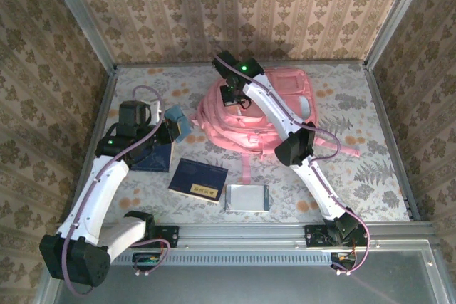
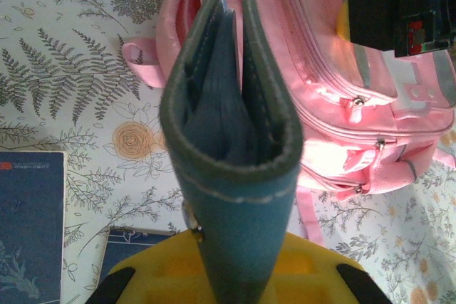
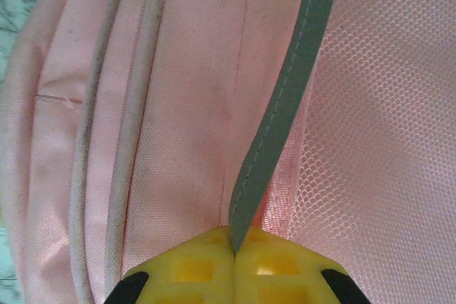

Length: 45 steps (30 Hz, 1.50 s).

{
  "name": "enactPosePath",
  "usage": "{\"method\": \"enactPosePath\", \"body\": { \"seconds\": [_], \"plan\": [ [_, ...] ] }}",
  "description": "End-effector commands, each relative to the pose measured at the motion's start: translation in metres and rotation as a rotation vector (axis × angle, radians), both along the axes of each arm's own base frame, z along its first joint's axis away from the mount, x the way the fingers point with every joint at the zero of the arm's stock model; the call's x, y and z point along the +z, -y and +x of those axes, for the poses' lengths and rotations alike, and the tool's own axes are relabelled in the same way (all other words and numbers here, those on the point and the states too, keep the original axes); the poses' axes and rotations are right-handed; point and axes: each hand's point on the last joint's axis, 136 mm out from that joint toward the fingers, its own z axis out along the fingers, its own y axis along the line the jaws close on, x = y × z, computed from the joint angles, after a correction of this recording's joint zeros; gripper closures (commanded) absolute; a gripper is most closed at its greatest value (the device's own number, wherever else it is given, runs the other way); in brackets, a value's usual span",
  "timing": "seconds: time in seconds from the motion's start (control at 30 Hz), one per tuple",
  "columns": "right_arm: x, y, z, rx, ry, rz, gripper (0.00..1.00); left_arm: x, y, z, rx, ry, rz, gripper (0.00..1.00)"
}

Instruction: Pack the student bag

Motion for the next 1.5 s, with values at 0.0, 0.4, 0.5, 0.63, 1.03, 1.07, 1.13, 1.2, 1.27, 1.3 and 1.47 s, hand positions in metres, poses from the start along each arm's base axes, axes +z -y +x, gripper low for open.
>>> {"method": "enactPosePath", "body": {
  "seconds": [0.0,0.4,0.5,0.63,1.03,1.07,1.13,1.2,1.27,1.3,1.47],
  "plan": [
    [0.041,0.044,-0.006,-0.022,0.060,-0.126,1.00,0.000,0.000,-0.002,-0.014,0.007,-0.002,0.88],
    [0.051,0.090,-0.042,-0.019,0.014,-0.307,1.00,0.003,0.002,-0.003,-0.023,0.013,-0.013,0.88],
    [0.040,0.097,-0.045,-0.010,0.013,-0.325,1.00,-0.001,0.006,-0.003,-0.035,-0.001,-0.024,0.87],
    [0.020,0.085,-0.048,0.002,-0.001,-0.144,1.00,-0.005,0.014,0.000,-0.059,-0.030,-0.059,0.87],
    [0.057,0.055,-0.044,0.026,-0.032,0.572,1.00,-0.026,0.078,0.021,-0.131,-0.128,-0.116,0.87],
    [0.065,0.058,-0.044,0.023,-0.022,0.595,1.00,-0.028,0.083,0.025,-0.129,-0.134,-0.126,0.88],
    [0.083,0.067,-0.045,0.000,0.007,0.681,1.00,-0.030,0.094,0.034,-0.121,-0.151,-0.173,0.88],
    [0.100,0.073,-0.044,-0.018,0.022,0.795,1.00,-0.034,0.105,0.043,-0.115,-0.166,-0.214,0.89],
    [0.116,0.076,-0.045,-0.020,0.028,0.879,1.00,-0.037,0.117,0.052,-0.119,-0.180,-0.259,0.90],
    [0.123,0.077,-0.046,-0.015,0.027,0.914,1.00,-0.038,0.123,0.057,-0.123,-0.185,-0.280,0.90],
    [0.162,0.078,-0.048,0.016,0.056,1.068,1.00,-0.040,0.147,0.084,-0.135,-0.207,-0.386,0.90]
  ]
}}
